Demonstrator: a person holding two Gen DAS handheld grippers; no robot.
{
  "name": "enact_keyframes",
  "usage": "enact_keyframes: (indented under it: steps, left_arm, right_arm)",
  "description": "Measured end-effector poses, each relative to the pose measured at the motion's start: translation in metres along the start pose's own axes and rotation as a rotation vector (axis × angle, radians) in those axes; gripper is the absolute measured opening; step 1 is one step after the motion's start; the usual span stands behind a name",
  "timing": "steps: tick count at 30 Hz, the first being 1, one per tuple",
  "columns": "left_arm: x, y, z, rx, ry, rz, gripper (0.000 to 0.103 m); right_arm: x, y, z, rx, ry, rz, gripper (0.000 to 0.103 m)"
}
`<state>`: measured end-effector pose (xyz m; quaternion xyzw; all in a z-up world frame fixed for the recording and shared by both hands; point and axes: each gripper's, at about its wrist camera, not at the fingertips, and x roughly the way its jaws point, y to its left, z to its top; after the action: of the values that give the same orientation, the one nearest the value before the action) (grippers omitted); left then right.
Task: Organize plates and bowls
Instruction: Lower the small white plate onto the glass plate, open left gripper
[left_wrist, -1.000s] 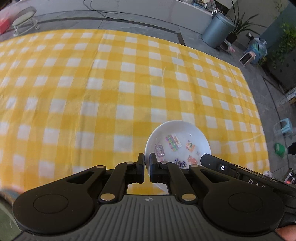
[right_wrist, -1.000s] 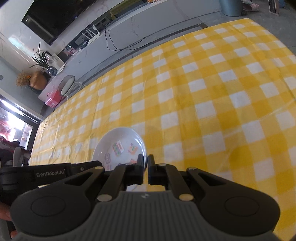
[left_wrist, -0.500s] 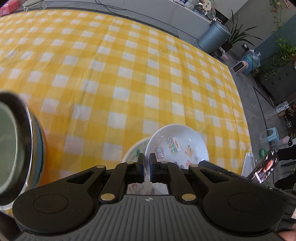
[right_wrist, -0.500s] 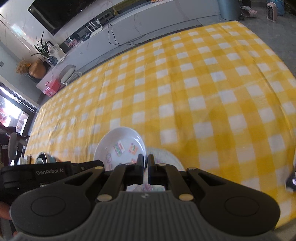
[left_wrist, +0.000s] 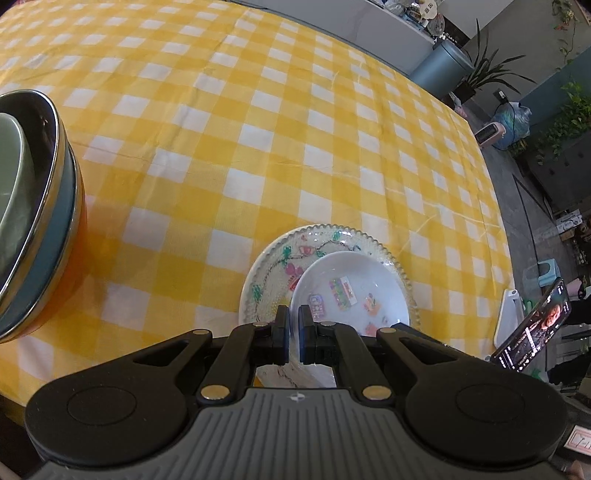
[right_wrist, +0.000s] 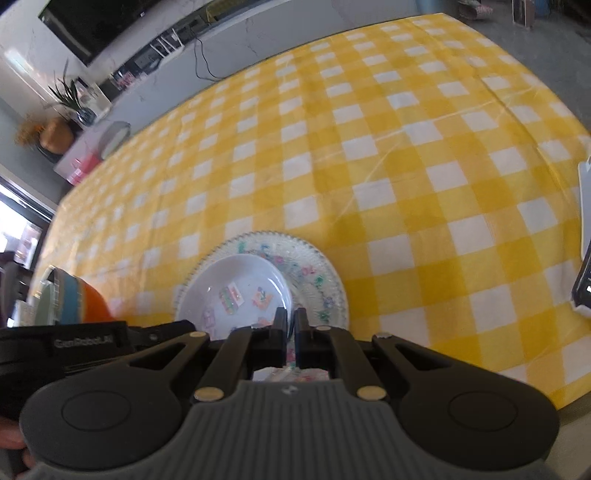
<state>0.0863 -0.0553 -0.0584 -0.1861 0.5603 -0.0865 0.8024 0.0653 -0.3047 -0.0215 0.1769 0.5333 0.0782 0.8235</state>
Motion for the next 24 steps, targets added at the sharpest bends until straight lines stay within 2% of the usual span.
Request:
enact_keyframes:
  steps: [7,20,24]
  left_arm:
    - [0.003,-0.001,-0.003,0.035,-0.02,-0.002,0.004]
    - [0.005,-0.009,-0.009,0.118,-0.038,0.042,0.005]
    - [0.003,-0.009,-0.009,0.124,-0.047,0.042,0.019]
  right_arm:
    - [0.003,-0.004,0.001,0.002,0.002,0.006,0.001]
    - [0.008,0.001,0.001,-0.01,0.019,-0.01,0.004]
    - [0.006,0.0,0.001,-0.016,0.01,-0.011,0.007]
